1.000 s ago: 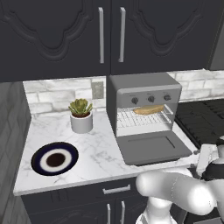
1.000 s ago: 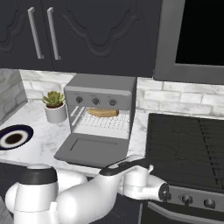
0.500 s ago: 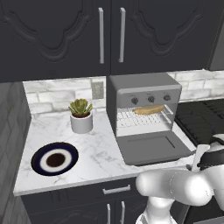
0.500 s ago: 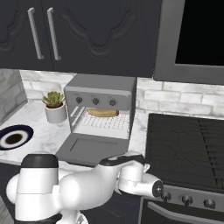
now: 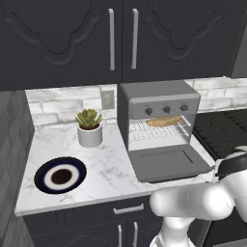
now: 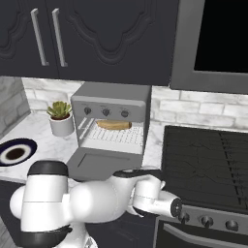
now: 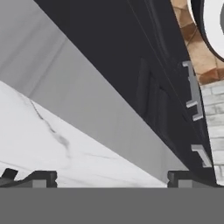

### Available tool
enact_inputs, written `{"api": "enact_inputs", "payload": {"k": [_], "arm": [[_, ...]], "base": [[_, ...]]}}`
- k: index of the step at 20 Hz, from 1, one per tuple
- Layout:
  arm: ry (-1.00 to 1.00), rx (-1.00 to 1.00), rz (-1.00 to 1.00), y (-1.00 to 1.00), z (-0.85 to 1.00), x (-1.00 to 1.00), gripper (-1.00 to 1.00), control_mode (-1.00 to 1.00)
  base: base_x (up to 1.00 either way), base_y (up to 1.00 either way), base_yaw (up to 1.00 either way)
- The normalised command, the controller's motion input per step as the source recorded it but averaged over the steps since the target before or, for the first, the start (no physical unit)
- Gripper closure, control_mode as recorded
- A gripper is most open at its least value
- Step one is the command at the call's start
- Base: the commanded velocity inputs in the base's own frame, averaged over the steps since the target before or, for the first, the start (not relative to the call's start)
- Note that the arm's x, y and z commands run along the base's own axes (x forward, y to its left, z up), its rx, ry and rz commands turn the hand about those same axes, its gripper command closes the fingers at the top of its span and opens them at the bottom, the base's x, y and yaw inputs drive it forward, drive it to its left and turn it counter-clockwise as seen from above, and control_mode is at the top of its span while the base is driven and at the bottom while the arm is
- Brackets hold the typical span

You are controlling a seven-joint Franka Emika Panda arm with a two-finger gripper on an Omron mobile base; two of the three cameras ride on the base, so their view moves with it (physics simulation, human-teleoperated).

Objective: Pull the toaster oven rack outwards. Pick up the baguette from the plate and place it on the toaster oven rack. Close the toaster oven door fully and set the temperature to the lowest setting.

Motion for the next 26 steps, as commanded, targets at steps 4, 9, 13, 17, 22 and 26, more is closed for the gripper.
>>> {"api": "enact_inputs", "payload": {"k": [4,9,13,17,22,26], "arm": [[0.0,0.0,0.01,0.72,0.0,0.21,-1.0,-1.0],[0.0,0.0,0.07,0.76,0.02,0.22,-1.0,-1.0],[0.0,0.0,0.06,0.76,0.11,0.14,-1.0,-1.0],[0.0,0.0,0.05,0.75,0.23,0.11,-1.0,-1.0],[-0.03,0.0,0.05,0.7,0.44,0.02,-1.0,-1.0],[-0.14,0.0,0.03,0.84,0.53,0.02,-1.0,-1.0]], "base": [[0.0,0.0,0.0],[0.0,0.0,0.0],[0.0,0.0,0.0],[0.0,0.0,0.0],[0.0,0.0,0.0],[0.0,0.0,0.0]]}}
